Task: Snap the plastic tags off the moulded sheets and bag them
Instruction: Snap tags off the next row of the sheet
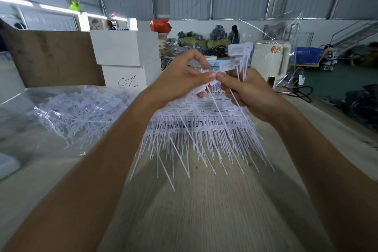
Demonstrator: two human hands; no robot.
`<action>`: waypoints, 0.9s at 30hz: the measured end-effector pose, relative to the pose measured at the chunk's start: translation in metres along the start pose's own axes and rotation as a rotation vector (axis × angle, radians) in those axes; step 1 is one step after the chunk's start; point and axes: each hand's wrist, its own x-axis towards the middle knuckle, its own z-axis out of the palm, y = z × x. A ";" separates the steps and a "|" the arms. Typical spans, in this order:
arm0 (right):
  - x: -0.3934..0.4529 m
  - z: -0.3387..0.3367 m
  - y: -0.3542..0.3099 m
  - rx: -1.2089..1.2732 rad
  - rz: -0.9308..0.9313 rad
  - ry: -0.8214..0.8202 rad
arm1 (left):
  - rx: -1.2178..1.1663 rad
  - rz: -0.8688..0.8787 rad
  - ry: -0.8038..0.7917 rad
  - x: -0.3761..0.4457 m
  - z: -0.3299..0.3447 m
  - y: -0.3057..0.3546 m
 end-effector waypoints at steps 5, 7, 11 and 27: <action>0.004 0.002 0.001 0.161 0.003 0.155 | 0.304 -0.021 0.135 0.008 0.001 -0.004; 0.004 0.008 0.003 0.195 0.025 0.163 | 0.354 -0.014 0.149 0.009 0.007 -0.003; 0.004 0.010 0.003 0.128 0.011 0.167 | 0.398 -0.039 0.220 0.012 0.016 -0.004; 0.007 0.017 -0.003 -0.494 -0.276 0.262 | -0.143 -0.075 0.250 0.011 0.004 0.002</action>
